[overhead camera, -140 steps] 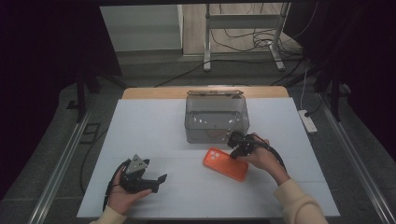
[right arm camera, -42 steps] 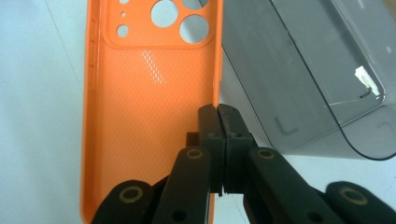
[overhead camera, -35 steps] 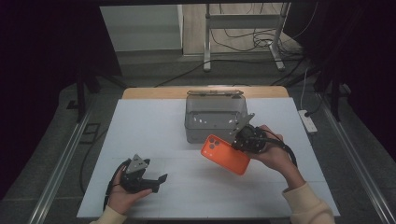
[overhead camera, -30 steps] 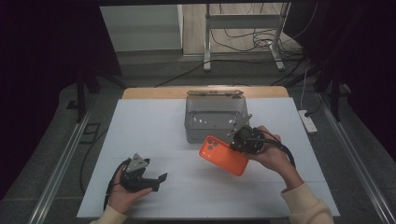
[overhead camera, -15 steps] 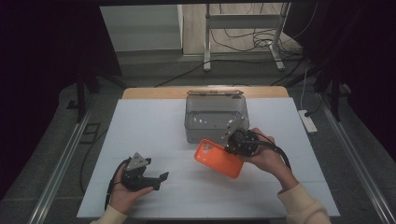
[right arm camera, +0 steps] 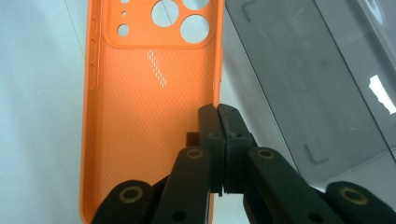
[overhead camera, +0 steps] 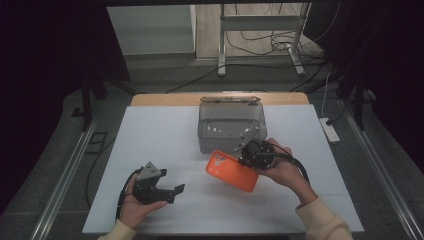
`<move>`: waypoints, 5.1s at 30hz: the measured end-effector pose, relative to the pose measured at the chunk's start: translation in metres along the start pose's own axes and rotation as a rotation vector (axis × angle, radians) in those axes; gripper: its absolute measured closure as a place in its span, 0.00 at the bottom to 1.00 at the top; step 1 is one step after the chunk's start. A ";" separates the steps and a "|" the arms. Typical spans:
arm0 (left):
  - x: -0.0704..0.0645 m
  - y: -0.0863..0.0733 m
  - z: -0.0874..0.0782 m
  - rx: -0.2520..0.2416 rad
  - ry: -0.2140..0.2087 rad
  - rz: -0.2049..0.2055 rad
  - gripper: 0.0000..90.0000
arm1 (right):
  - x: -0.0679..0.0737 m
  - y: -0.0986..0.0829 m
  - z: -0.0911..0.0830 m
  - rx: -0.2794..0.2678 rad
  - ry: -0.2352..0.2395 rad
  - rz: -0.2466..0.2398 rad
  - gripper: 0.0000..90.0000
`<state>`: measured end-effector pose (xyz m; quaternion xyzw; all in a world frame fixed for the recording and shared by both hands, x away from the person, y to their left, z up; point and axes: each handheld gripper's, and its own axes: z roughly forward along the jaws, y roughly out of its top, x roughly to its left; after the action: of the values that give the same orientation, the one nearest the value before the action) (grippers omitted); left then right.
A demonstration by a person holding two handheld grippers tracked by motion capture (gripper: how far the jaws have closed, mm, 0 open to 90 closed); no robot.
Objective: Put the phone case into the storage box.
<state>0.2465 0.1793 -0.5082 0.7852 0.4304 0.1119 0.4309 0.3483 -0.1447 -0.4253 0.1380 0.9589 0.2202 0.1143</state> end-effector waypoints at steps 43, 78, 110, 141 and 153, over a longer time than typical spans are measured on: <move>-0.016 0.055 0.018 0.015 -0.121 -0.002 0.13 | 0.002 0.000 0.003 -0.005 0.009 -0.012 0.99; -0.025 0.077 0.049 0.104 -0.177 0.010 0.15 | 0.005 0.001 0.006 0.002 -0.002 -0.028 0.99; -0.027 0.089 0.069 0.120 -0.191 0.017 0.19 | 0.007 0.002 0.008 0.012 0.004 -0.039 0.99; -0.020 0.093 0.082 0.147 -0.293 -0.031 0.48 | 0.009 0.003 0.009 0.010 0.000 -0.048 0.99; -0.018 0.092 0.079 0.133 -0.289 -0.037 0.80 | 0.009 0.003 0.008 0.006 -0.015 -0.046 0.99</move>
<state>0.3327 0.0957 -0.4815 0.8120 0.3848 -0.0389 0.4372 0.3428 -0.1366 -0.4323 0.1180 0.9615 0.2139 0.1259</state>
